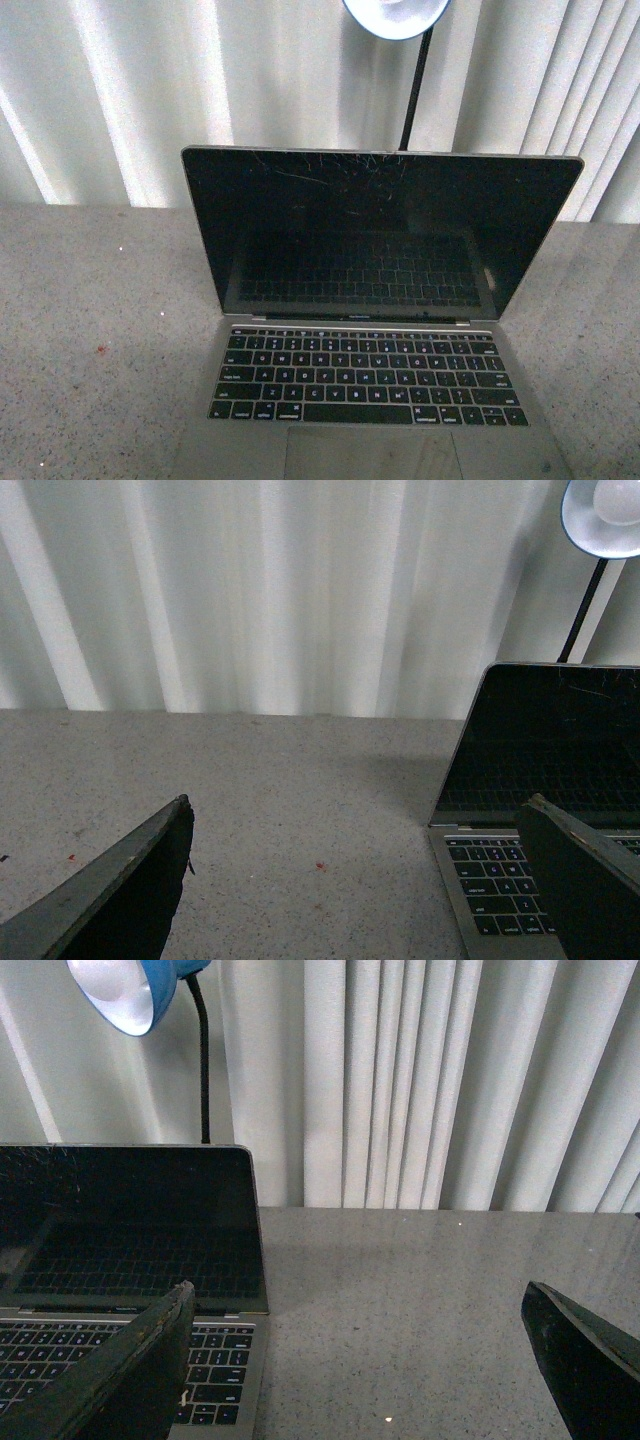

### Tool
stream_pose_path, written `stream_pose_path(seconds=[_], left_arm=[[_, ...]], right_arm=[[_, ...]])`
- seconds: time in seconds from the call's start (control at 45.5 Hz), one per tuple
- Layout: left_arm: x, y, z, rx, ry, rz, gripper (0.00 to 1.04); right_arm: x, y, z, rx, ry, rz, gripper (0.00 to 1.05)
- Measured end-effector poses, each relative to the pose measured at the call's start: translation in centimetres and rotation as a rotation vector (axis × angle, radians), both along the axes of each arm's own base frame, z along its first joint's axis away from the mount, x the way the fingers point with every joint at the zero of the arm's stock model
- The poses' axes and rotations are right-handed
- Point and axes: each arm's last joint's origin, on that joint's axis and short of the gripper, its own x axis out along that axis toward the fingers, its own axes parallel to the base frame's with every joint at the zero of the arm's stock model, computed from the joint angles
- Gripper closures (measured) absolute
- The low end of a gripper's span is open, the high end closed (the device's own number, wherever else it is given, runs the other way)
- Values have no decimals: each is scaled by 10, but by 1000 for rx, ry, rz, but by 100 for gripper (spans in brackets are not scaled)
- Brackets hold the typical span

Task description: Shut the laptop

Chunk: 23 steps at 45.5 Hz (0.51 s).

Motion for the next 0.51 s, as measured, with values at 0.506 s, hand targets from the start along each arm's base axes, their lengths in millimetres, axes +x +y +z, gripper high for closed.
stream_pose_path(seconds=[0.506], left_arm=[[0, 0, 0, -4, 8, 14, 7]], right_arm=[[0, 0, -2, 26, 70, 18, 7]])
